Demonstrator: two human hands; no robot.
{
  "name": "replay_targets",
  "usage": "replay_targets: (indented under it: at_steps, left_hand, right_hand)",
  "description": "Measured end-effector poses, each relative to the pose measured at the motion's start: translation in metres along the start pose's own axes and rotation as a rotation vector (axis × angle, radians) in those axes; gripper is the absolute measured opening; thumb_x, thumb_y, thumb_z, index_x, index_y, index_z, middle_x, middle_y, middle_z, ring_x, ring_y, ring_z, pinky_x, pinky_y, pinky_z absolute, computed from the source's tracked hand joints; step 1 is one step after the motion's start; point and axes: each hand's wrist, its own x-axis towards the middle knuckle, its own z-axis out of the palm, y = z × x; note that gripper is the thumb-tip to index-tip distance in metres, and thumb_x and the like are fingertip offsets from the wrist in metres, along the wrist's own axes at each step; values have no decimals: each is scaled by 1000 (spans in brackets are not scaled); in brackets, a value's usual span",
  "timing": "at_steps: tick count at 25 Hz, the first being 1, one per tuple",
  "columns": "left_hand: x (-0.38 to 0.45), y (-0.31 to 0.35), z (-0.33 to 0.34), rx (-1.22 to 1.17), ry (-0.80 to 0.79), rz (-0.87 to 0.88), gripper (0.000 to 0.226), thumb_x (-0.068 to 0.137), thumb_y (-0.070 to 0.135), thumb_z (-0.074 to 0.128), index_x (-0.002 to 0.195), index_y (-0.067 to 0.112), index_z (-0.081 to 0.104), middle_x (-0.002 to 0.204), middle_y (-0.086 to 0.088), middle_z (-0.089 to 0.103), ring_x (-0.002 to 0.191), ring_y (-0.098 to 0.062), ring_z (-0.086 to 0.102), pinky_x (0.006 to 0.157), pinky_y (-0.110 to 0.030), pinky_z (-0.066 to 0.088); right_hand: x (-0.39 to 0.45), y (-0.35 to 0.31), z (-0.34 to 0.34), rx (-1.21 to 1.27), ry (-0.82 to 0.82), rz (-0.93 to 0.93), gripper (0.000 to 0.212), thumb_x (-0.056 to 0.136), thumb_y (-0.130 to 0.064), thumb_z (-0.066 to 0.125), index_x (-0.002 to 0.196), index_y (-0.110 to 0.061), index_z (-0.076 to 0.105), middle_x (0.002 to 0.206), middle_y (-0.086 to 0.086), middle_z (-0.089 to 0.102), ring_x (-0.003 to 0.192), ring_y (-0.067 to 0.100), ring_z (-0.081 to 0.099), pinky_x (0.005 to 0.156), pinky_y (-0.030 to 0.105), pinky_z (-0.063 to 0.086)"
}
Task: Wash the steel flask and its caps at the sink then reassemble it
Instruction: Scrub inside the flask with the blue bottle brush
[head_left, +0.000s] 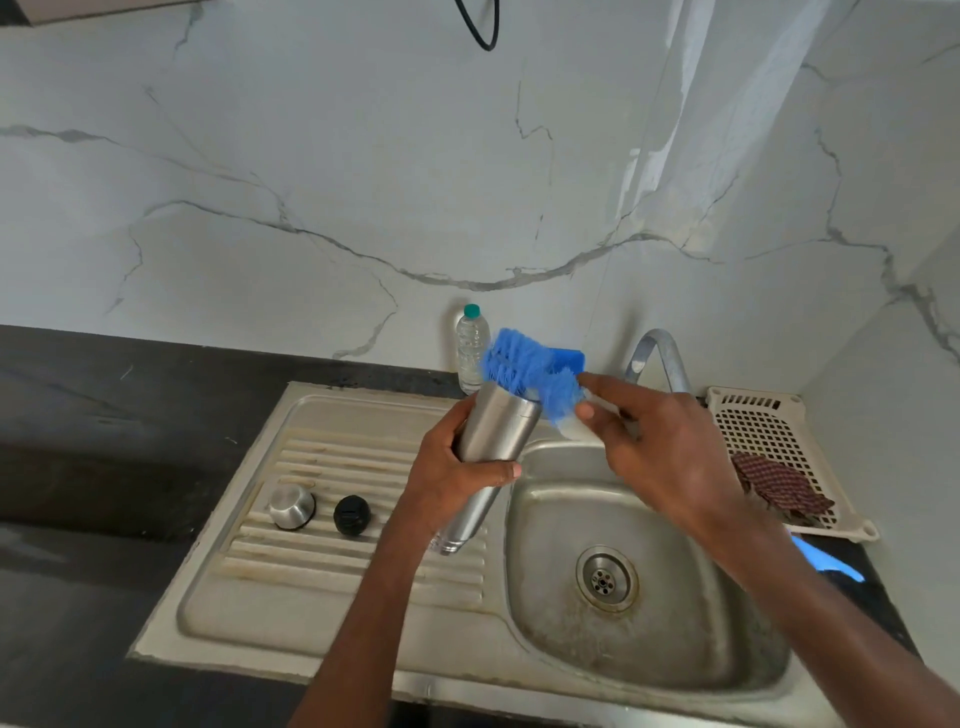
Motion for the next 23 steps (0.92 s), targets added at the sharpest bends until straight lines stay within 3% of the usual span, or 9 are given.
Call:
replay_targets:
  at_steps: [1,3,5,9,13,15,17,20,23]
  left_hand:
    - [0,-2,-4,1,20,4,86,62,15,97,138,31,61,112,6,75,99,-17,74,77,-34,62]
    - [-2,-2,-10,14,36,15,87,62,11,97,139,32,61,113,7,75,99,-15,74,76,-30,60]
    - [-2,1,-7,-24,26,18,85,62,12,95,138,31,61,110,6,76,97,-15,74,75,-29,60]
    - [2,5,-12,-83,35,19,79,63,12,91,134,30,63,106,4,76,92,-16,74,71,-28,59]
    - [-5,4,-1,-364,-50,-146,62,79,23,82,136,15,60,108,-22,72,92,-36,71,77,-44,61]
    - [-7,9,9,-575,-119,-222,60,87,31,75,134,-1,56,106,-31,65,86,-37,67,76,-42,59]
    - [-8,16,12,-724,-162,-270,61,90,37,71,133,-3,58,106,-29,64,84,-35,65,74,-41,58]
    - [-9,20,9,-826,-128,-307,74,81,44,81,134,-2,61,107,-26,67,85,-37,65,72,-42,60]
    - [-2,18,2,-807,-40,-310,93,66,42,92,140,-4,59,111,-26,67,92,-39,67,83,-47,59]
  right_hand:
    - [-6,6,-3,-76,4,-65,37,98,-52,59,134,-46,63,95,-6,80,90,24,75,82,44,60]
    - [-6,16,-8,-153,-12,-6,37,98,-55,57,134,-50,62,95,-9,80,92,25,75,82,42,60]
    - [3,20,-3,-38,10,80,36,98,-54,59,133,-47,65,78,-14,74,82,17,72,83,36,57]
    - [-20,9,9,-14,136,-157,34,99,-42,65,133,-37,68,61,-18,63,59,13,65,60,32,54]
    - [-15,19,28,79,187,2,37,100,-42,64,137,-39,64,91,-6,78,79,22,74,66,39,59]
    - [-17,12,51,36,264,-156,38,100,-34,69,138,-34,64,96,-5,77,73,19,71,56,37,57]
    - [-24,19,67,9,310,-226,40,99,-29,71,138,-30,65,99,-7,76,66,12,67,48,34,53]
    - [-32,40,79,77,272,-81,40,98,-34,68,138,-31,64,78,-11,72,57,-2,48,51,28,50]
    - [-36,32,92,235,266,21,40,100,-39,65,140,-34,62,50,-12,44,45,6,39,50,24,42]
